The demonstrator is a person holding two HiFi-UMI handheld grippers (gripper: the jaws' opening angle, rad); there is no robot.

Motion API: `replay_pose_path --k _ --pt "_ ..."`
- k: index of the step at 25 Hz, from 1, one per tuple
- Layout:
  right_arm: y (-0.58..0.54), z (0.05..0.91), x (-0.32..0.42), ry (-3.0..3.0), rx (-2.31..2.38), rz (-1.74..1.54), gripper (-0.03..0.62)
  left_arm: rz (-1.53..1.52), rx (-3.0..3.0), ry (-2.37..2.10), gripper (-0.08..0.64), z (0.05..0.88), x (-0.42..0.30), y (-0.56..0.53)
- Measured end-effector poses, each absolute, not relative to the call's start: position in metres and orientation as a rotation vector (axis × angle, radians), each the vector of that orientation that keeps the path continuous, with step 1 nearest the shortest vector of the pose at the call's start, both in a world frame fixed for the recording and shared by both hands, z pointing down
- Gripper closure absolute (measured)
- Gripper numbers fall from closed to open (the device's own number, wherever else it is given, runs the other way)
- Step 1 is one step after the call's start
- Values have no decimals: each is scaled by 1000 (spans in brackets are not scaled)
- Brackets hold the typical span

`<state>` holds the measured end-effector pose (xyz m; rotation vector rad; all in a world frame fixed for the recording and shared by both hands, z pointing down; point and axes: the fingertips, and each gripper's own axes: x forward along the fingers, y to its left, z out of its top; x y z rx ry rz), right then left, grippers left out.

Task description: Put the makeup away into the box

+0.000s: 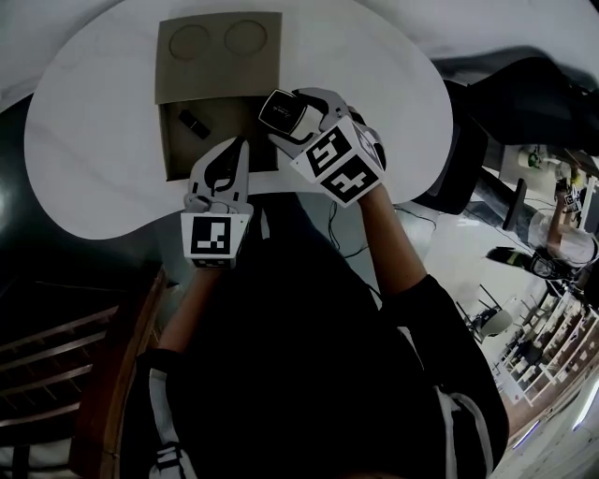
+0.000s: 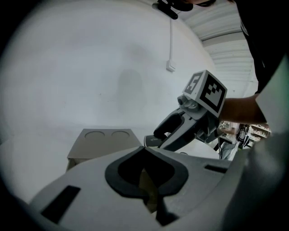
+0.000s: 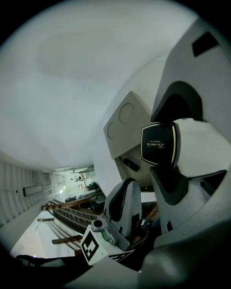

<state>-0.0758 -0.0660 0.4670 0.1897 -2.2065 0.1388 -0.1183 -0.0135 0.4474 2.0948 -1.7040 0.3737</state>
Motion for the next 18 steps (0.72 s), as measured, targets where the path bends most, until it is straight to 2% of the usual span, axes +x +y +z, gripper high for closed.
replay_pose_path --k 18 --pt "-11 534 -156 -2158 -42 211 262 377 1905 -1830 552 469 -187 23"
